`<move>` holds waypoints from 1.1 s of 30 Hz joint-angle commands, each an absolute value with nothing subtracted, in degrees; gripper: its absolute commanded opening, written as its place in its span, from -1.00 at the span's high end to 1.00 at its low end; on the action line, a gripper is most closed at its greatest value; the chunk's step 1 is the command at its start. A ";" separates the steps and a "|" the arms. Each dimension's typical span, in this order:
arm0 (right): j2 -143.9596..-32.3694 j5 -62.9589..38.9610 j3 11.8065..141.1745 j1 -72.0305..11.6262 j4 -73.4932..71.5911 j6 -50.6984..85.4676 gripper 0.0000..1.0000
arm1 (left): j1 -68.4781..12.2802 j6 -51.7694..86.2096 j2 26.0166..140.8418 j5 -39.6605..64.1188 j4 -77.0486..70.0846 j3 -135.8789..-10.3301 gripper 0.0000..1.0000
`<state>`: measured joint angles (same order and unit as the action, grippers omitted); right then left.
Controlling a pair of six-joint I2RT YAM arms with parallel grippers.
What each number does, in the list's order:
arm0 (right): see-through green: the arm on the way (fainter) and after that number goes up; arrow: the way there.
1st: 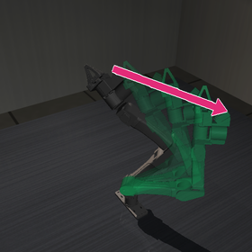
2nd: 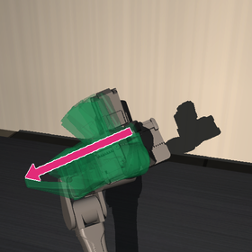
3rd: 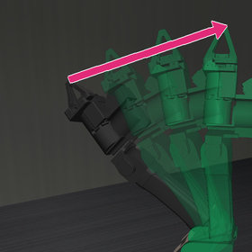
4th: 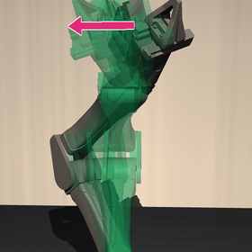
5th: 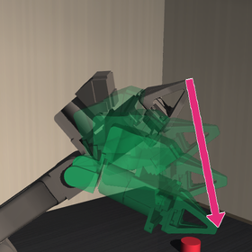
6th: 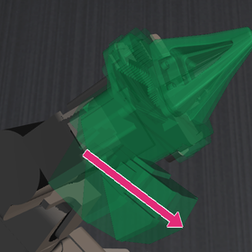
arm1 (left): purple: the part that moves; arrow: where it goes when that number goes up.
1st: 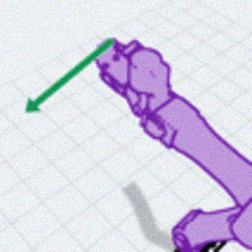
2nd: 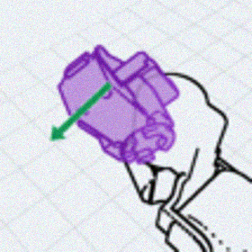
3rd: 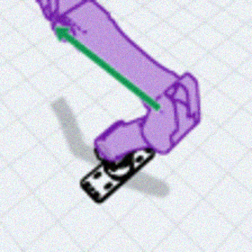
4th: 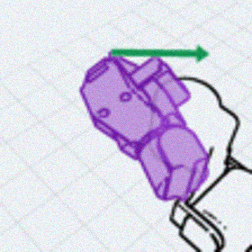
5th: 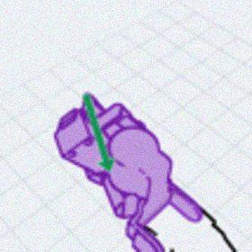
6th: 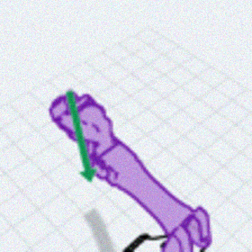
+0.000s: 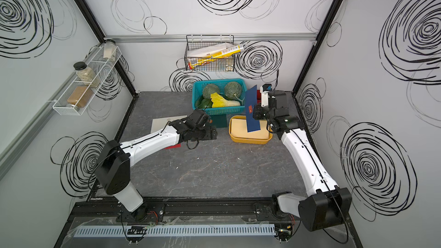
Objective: Put the sealed envelopes into the storage box
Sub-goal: Move the storage box to the center of the board.
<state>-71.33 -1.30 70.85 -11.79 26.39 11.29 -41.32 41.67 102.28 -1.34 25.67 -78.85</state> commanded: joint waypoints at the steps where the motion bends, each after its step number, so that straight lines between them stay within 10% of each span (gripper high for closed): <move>1: -69.81 5.95 68.56 -10.74 24.71 13.86 1.00 | -43.61 44.71 108.82 -3.46 24.37 -86.28 -0.88; 20: -68.31 2.72 64.58 -10.02 22.74 12.38 1.00 | -45.66 49.11 130.23 -4.28 27.10 -103.97 -0.41; 33: -68.49 -2.70 65.72 -9.96 23.71 9.92 1.00 | -45.69 48.82 127.15 -3.30 25.33 -98.89 0.73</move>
